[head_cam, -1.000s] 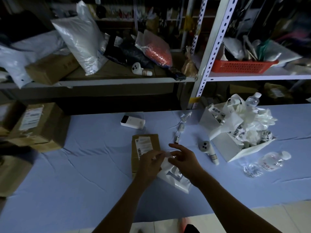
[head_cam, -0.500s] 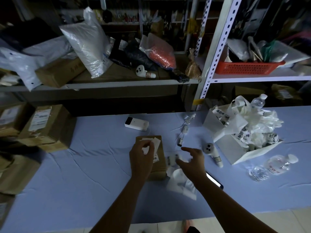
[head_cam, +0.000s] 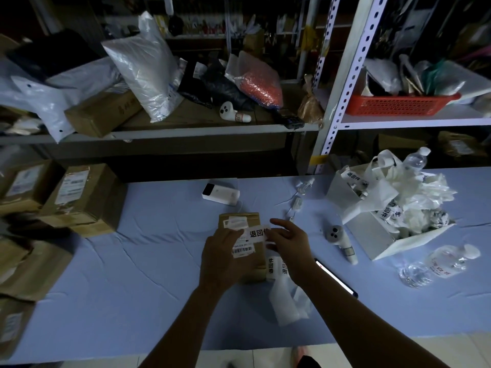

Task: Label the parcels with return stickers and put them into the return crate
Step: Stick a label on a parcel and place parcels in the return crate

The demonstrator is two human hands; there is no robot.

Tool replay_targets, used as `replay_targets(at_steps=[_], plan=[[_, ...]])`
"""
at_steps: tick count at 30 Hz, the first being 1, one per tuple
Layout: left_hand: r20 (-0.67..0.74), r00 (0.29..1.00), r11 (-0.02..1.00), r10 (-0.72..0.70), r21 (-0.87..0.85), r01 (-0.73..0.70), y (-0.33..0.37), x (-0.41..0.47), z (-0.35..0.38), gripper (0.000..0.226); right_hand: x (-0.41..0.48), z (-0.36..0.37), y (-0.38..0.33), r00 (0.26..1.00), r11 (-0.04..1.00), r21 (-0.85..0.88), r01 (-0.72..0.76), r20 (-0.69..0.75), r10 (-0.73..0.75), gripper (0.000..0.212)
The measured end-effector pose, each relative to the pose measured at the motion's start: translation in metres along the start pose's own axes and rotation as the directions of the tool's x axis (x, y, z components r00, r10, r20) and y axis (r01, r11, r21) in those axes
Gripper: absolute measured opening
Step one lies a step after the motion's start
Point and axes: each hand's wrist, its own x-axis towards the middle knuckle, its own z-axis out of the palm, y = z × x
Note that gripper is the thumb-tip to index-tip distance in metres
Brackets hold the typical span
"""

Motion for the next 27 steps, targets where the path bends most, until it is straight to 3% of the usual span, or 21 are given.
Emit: replay_targets(at_steps=[2,3,5,7,9,12,17,21,27], plan=[[0.118,0.969,0.955,-0.216,-0.182,0.235,-0.003,-0.005,-0.002,0.06,0.002,-0.002,0.002,1.0,0.999,0.036,-0.027,-0.011,0.027,0.024],[0.202,0.912,0.852,-0.356,-0.331,0.405,-0.001,-0.005,-0.002,0.053,0.002,-0.002,0.002,0.999,0.998,0.055,-0.041,-0.011,0.042,0.024],[0.365,0.77,0.542,-0.523,-0.554,0.632,0.008,0.001,-0.008,0.03,0.001,0.0,0.004,0.998,0.996,0.066,-0.055,-0.001,0.056,0.023],[0.432,0.699,0.352,-0.57,-0.64,0.683,0.017,0.007,-0.013,0.01,0.0,0.003,0.008,0.998,0.997,0.041,-0.059,0.024,0.058,0.023],[0.438,0.679,0.287,-0.589,-0.672,0.682,0.02,0.009,-0.016,0.004,0.0,0.006,0.014,0.996,0.998,-0.002,-0.067,0.051,0.067,0.023],[0.413,0.654,0.311,-0.635,-0.637,0.705,0.011,0.004,-0.012,0.006,0.003,0.007,0.026,0.996,0.992,-0.107,-0.067,0.052,0.073,0.028],[0.265,0.759,0.651,-0.595,-0.395,0.648,-0.011,-0.013,0.003,0.011,0.009,0.016,0.053,0.995,0.947,-0.306,-0.096,-0.026,0.093,0.028],[0.252,0.765,0.702,-0.593,-0.304,0.644,-0.021,-0.029,0.01,0.005,0.011,0.021,0.064,0.99,0.923,-0.357,-0.143,-0.036,0.14,0.033],[0.193,0.817,0.811,-0.544,-0.128,0.57,-0.038,-0.042,0.019,0.013,0.012,0.029,0.076,0.998,0.841,-0.538,-0.054,-0.036,0.042,0.027]])
